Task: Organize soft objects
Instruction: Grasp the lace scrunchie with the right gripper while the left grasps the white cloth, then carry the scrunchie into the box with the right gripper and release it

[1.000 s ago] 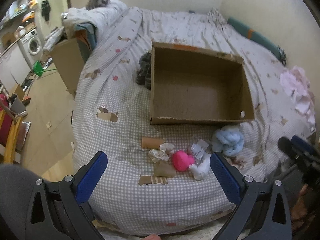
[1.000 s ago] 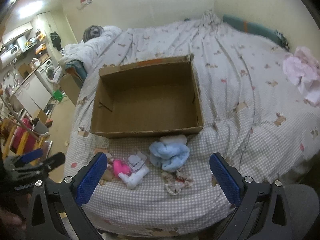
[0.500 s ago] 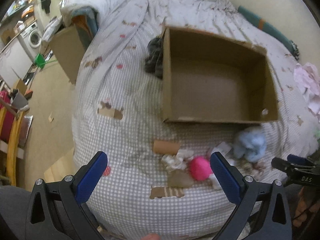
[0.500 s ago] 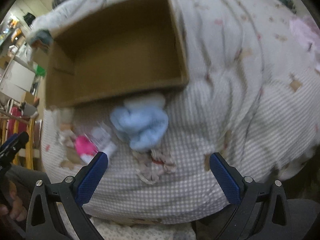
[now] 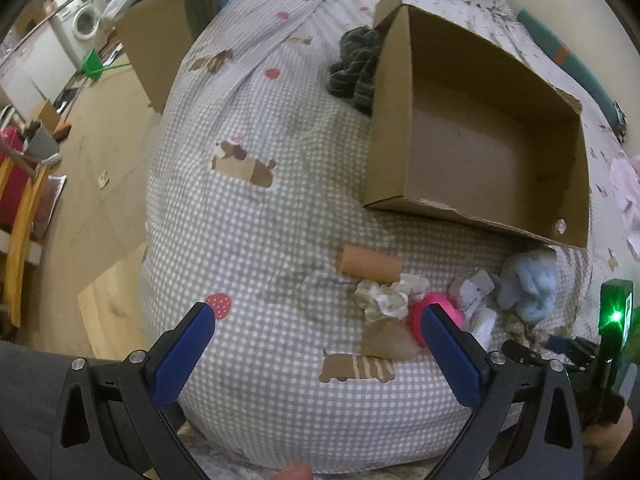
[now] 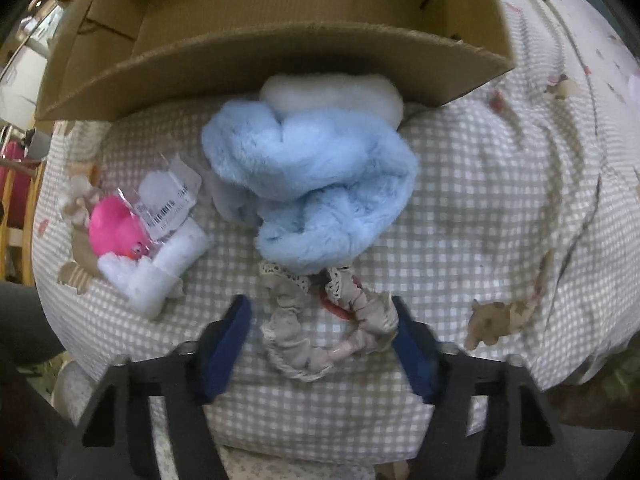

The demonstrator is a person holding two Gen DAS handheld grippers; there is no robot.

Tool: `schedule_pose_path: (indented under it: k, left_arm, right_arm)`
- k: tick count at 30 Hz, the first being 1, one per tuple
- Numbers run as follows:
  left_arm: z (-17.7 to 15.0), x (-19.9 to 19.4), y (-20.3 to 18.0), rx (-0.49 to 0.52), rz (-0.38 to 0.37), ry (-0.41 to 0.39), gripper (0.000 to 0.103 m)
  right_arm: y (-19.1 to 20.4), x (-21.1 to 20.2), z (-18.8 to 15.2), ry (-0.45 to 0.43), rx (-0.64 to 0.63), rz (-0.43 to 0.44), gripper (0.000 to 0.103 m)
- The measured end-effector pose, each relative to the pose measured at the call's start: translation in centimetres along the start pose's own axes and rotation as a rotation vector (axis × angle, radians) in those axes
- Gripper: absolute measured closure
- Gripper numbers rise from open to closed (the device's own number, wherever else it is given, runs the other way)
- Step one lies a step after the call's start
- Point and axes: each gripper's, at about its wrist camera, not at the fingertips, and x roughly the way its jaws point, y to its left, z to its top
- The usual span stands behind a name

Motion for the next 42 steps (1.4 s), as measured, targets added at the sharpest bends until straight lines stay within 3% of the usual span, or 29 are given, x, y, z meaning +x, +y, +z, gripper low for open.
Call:
schedule_pose_path:
  k: [1, 3, 13, 17, 21, 27, 30, 35, 40, 42]
  left_arm:
    - [0.0, 0.0, 0.0, 0.001, 0.0, 0.0, 0.001]
    - [0.0, -0.1, -0.1, 0.009, 0.007, -0.005, 0.001]
    - [0.1, 0.4, 0.2, -0.007, 0.034, 0.023, 0.001]
    - [0.1, 0.8, 0.0, 0.0, 0.027, 0.034, 0.001]
    - [-0.3, 1.9, -0.8, 0.043, 0.04, 0.057, 0.002]
    - [-1.1, 4.8, -2.4, 0.081, -0.051, 0.169, 0.026]
    - [-1.6, 6.5, -3.8, 0.11, -0.102, 0.227, 0.029]
    - [-1.9, 8.6, -5.3, 0.15, -0.048, 0.242, 0.034]
    - [-2.6, 10.1, -5.8, 0.147, -0.034, 0.256, 0.071]
    - [-2.9, 9.8, -5.7, 0.145, -0.061, 0.25, 0.075]
  right_arm:
    - [0.1, 0.3, 0.0, -0.005, -0.013, -0.018, 0.073]
    - [0.5, 0.4, -0.3, -0.021, -0.019, -0.02, 0.083]
    - [0.7, -5.3, -3.5, -0.064, -0.013, 0.199, 0.085]
    - [0.5, -9.1, -3.7, -0.203, -0.031, 0.249, 0.085]
    - [-0.8, -10.2, -2.4, -0.314, 0.039, 0.25, 0.085]
    - [-4.0, -9.4, -0.8, -0.306, 0.164, 0.297, 0.085]
    - [-3.8, -10.3, -0.6, -0.331, 0.15, 0.298, 0.085]
    - [-3.0, -9.9, -1.1, -0.327, 0.098, 0.284, 0.085]
    - [-3.0, -9.7, -1.1, -0.325, 0.094, 0.283, 0.085]
    - [-3.0, -9.7, -1.1, -0.326, 0.094, 0.281, 0.085]
